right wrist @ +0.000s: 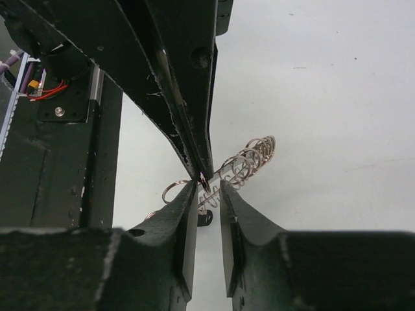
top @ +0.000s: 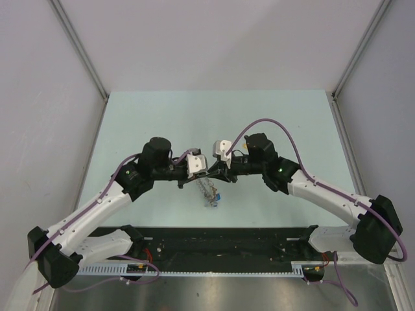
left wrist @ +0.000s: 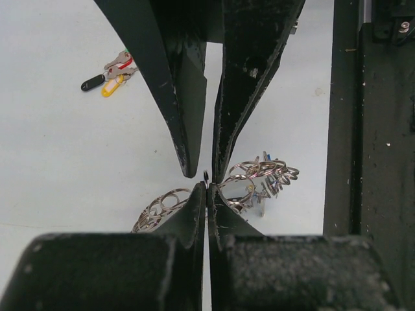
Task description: Put the keys on the keyring
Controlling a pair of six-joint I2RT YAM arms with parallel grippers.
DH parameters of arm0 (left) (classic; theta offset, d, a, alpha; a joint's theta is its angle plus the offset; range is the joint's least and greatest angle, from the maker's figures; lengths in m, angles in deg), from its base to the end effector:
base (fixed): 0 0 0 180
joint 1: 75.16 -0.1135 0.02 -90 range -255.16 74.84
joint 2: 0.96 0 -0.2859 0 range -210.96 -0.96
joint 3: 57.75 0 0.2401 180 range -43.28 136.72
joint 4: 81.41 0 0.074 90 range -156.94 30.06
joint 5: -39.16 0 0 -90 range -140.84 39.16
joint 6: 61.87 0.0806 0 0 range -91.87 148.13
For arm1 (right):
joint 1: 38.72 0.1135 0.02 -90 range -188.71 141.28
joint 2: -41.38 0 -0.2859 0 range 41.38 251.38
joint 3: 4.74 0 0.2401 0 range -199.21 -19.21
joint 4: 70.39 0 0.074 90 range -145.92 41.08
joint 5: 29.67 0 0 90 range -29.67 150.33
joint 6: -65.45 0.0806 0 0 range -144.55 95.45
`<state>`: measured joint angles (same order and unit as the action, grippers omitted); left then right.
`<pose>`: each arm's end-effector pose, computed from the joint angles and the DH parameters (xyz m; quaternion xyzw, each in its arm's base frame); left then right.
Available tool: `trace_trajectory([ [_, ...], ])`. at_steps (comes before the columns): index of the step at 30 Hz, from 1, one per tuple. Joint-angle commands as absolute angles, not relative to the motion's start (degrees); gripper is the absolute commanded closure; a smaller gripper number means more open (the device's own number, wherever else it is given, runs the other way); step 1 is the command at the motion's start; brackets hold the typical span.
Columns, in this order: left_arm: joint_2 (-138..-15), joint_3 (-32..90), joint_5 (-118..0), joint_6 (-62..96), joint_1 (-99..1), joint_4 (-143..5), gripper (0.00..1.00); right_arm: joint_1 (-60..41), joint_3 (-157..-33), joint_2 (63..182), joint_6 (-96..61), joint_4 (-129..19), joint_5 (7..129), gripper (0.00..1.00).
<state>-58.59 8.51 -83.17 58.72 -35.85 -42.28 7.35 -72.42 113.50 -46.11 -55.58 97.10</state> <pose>0.1481 -0.1770 0.3189 0.5909 0.6043 -0.2772 0.4568 0.1751 0.2513 0.3213 -0.5823 0.5413 0.3679 0.4823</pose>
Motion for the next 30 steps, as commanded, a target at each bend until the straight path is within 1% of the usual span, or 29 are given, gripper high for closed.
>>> trace_trajectory([
  [1,-56.86,8.93,-87.05,60.74,-35.96,-44.18,1.0,7.69,-72.73,113.89,-48.19,-56.88,98.56,0.79],
  [7,-56.69,8.93,-87.75,60.48,-35.96,-44.53,1.0,7.95,-72.73,114.06,-48.63,-56.62,99.27,0.87],
  [17,-55.98,8.49,-89.77,58.89,-36.58,-45.85,0.99,8.92,-72.73,114.24,-49.6,-56.18,98.74,0.89],
  [18,-55.98,8.4,-89.95,58.81,-36.58,-45.85,1.0,8.92,-72.73,114.41,-49.6,-56.09,98.56,0.9],
  [19,-55.98,8.49,-90.21,58.72,-36.58,-45.85,1.0,8.92,-72.73,114.5,-49.6,-56.18,98.48,0.95],
  [21,-55.81,8.4,-90.73,58.28,-36.67,-46.11,1.0,9.1,-72.65,114.42,-49.6,-56.09,98.13,1.0],
  [23,-55.63,8.31,-90.74,57.76,-36.67,-46.29,1.0,9.1,-72.73,114.33,-49.51,-56.18,97.86,1.0],
  [24,-55.37,8.23,-90.48,57.66,-36.67,-46.37,0.98,9.1,-72.65,113.89,-49.34,-56.09,97.6,1.0],
  [25,-54.85,8.05,-89.69,57.49,-36.67,-46.55,0.91,9.01,-72.65,113.71,-49.25,-56.18,97.33,1.0],
  [26,-54.49,7.35,-89.07,57.4,-36.67,-46.81,0.88,9.01,-72.73,113.45,-49.16,-56.18,97.24,1.0],
  [27,-54.14,7.0,-88.63,57.4,-36.75,-47.16,0.82,8.92,-72.65,112.93,-48.81,-56.18,97.16,1.0],
  [30,-52.74,6.03,-87.4,57.31,-37.02,-48.13,0.71,8.48,-71.6,111.44,-48.11,-57.84,97.51,1.0],
])
